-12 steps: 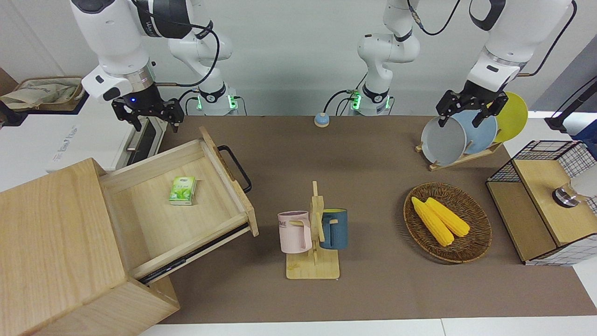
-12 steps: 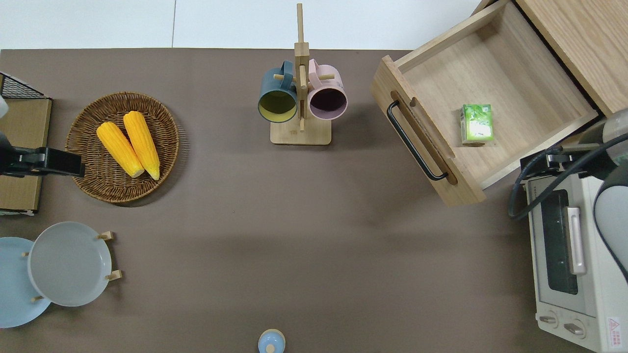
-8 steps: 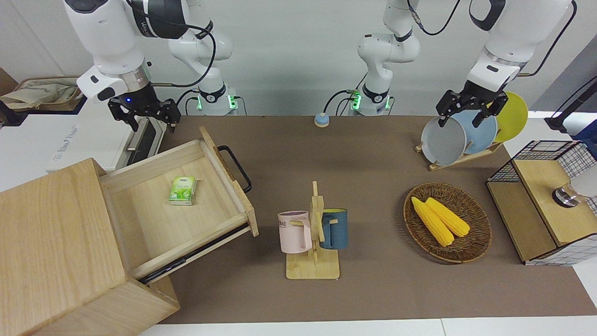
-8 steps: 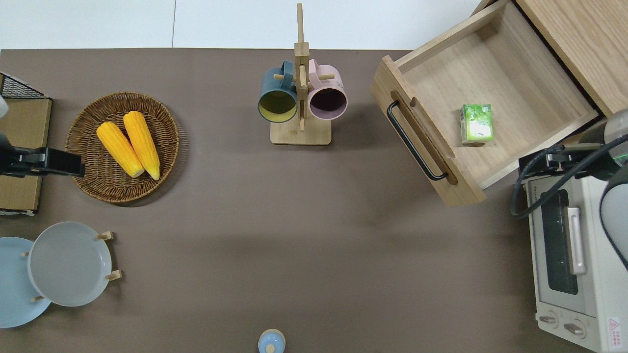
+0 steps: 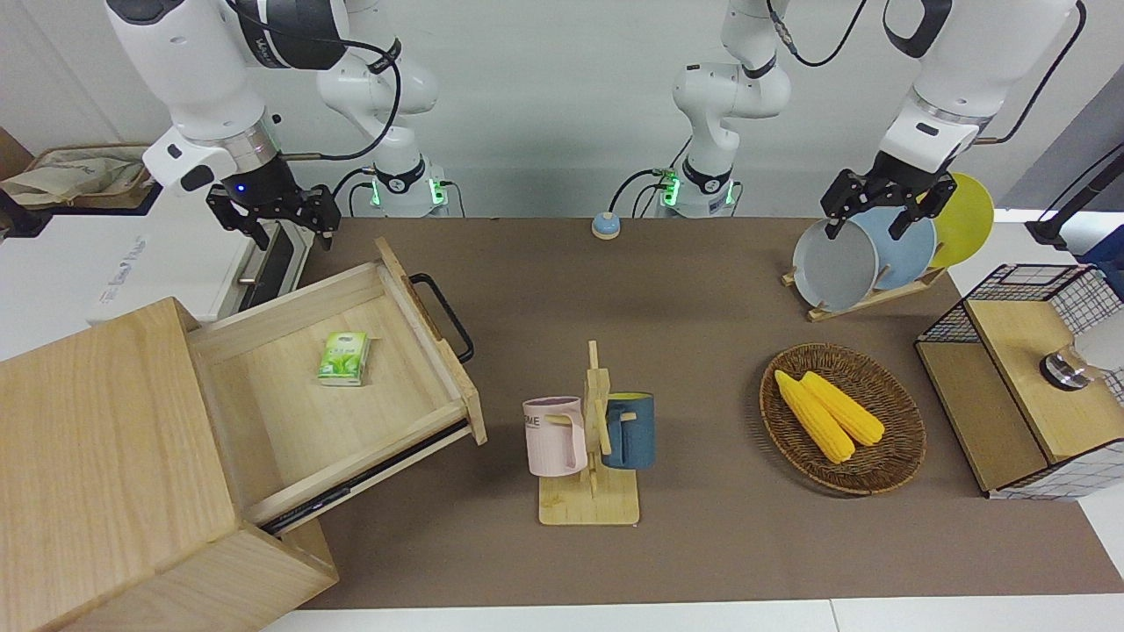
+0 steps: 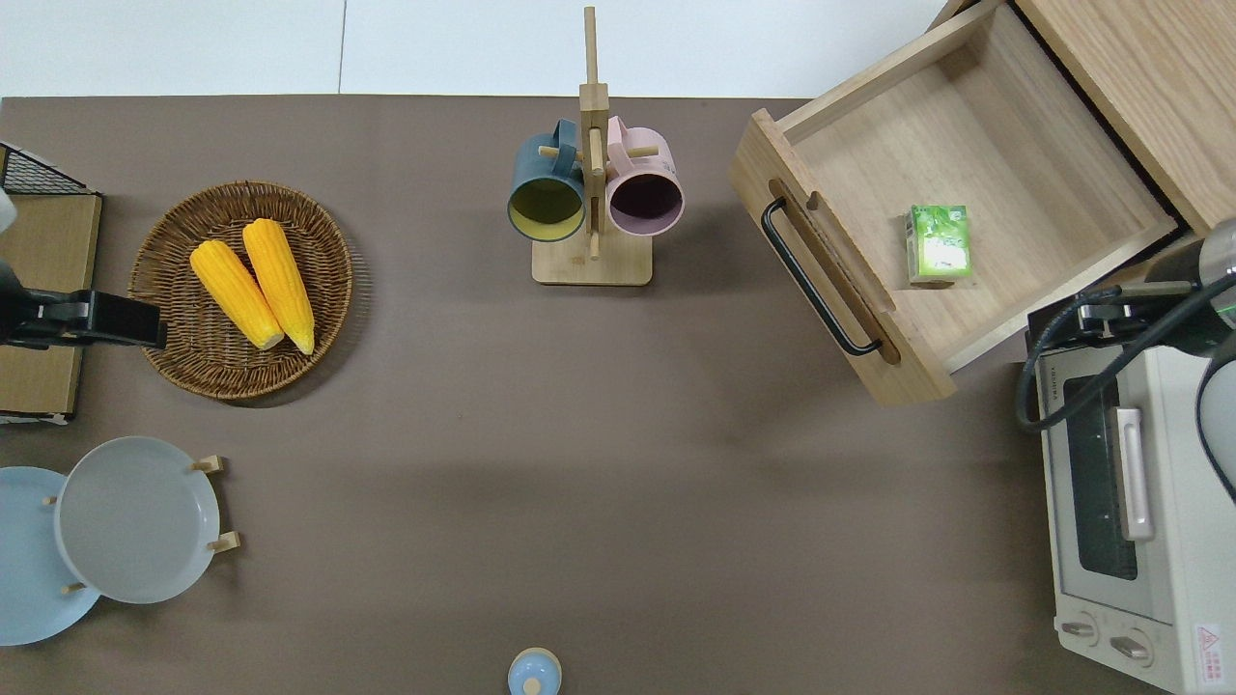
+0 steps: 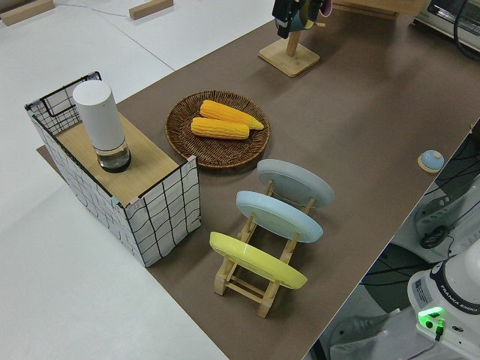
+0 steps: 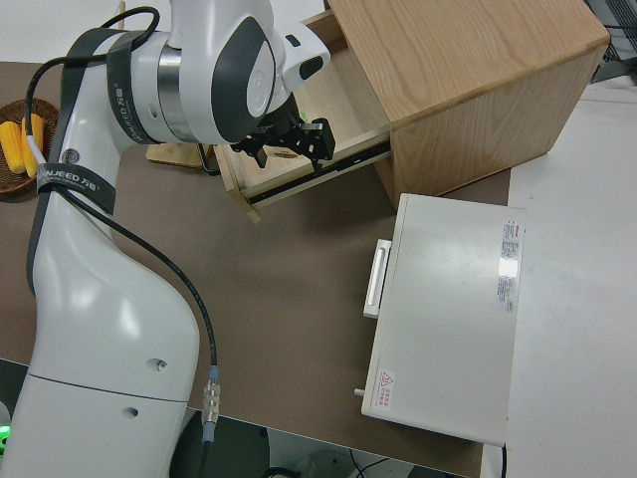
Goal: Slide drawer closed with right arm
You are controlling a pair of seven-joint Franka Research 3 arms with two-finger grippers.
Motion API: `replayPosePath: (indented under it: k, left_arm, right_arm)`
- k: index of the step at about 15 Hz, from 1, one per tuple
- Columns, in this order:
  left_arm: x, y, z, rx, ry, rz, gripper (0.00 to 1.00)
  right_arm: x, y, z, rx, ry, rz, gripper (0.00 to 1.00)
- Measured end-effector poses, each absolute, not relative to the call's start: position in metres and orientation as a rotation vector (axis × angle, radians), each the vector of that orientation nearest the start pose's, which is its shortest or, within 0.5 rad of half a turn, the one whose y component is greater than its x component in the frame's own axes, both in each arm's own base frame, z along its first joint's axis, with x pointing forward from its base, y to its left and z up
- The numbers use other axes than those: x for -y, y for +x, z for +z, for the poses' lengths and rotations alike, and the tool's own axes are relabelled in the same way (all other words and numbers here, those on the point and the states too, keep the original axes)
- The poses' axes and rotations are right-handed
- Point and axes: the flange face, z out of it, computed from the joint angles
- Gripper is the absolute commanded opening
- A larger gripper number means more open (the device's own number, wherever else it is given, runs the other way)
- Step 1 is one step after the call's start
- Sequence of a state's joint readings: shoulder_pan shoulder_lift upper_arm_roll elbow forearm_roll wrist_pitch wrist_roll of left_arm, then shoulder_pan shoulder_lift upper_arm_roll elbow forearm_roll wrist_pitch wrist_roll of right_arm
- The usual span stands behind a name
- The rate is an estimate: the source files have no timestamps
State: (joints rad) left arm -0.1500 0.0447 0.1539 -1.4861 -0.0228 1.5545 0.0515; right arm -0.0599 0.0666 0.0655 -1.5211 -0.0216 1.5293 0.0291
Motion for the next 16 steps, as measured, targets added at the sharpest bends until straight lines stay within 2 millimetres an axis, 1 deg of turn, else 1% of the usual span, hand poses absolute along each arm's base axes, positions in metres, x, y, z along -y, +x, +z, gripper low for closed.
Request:
replayPosePath:
  k: [11, 16]
  left_arm:
    - [0.002, 0.567, 0.638, -0.076, -3.156, -0.039, 1.00]
    - [0.002, 0.567, 0.638, -0.076, -3.156, -0.039, 1.00]
  right_arm:
    - [0.000, 0.569, 0.608, -0.006, -3.157, 0.102, 0.000]
    - [-0.007, 0.562, 0.627, 0.010, -3.156, 0.128, 0.000]
